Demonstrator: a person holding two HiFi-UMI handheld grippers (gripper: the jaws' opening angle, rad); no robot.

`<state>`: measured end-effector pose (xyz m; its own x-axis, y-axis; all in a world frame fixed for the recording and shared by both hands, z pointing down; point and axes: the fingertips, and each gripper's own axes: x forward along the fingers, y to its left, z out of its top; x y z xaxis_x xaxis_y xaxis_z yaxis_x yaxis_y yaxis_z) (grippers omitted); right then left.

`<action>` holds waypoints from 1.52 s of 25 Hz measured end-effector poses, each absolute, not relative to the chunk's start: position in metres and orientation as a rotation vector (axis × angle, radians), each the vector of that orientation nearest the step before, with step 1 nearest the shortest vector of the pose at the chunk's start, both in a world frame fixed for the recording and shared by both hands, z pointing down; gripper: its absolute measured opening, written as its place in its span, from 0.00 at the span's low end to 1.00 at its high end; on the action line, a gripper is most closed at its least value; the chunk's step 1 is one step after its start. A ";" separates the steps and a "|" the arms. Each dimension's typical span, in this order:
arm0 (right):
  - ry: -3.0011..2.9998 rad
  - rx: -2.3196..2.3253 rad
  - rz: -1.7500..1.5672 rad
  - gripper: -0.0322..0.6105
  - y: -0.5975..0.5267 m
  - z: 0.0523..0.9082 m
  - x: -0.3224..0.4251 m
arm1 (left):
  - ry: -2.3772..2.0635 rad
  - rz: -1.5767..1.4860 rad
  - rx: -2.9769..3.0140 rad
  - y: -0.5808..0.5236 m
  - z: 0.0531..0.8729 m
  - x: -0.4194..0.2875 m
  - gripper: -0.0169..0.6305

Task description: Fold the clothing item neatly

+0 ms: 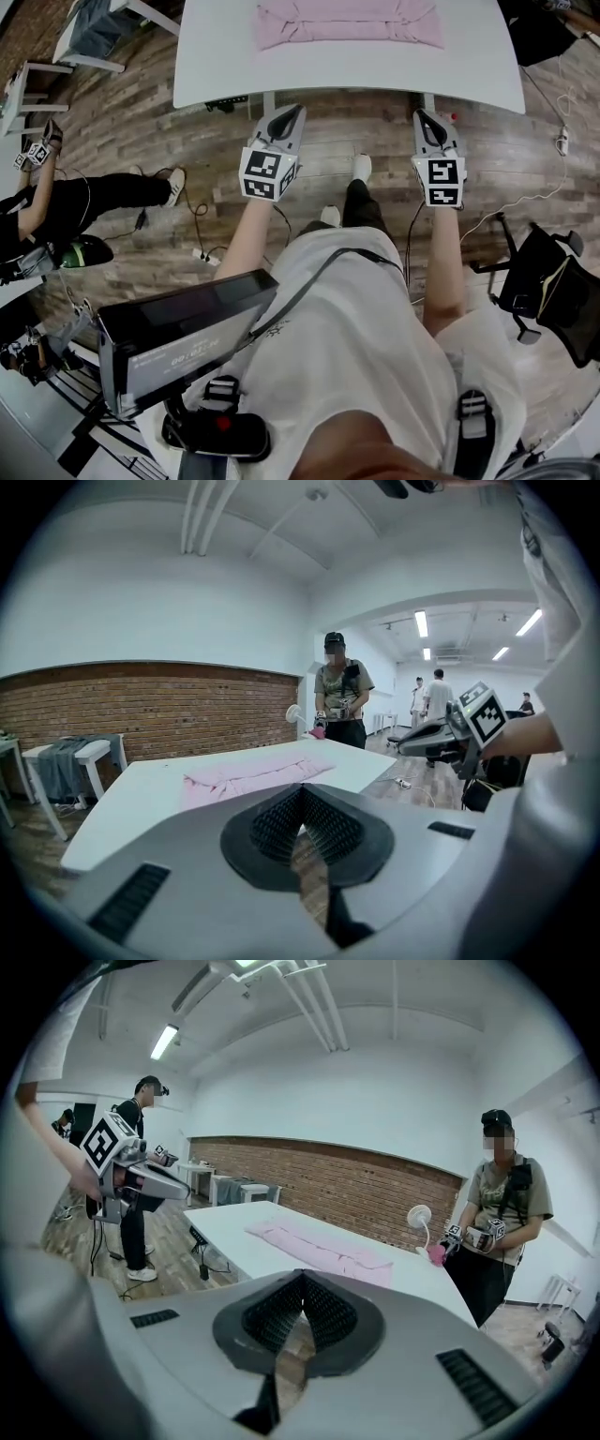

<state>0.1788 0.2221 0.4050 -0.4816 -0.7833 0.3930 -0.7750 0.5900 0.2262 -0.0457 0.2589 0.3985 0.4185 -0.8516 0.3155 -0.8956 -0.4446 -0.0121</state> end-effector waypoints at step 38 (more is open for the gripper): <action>-2.520 1.130 0.013 0.06 0.535 0.383 0.280 | -1.667 0.347 2.444 0.557 0.379 0.076 0.03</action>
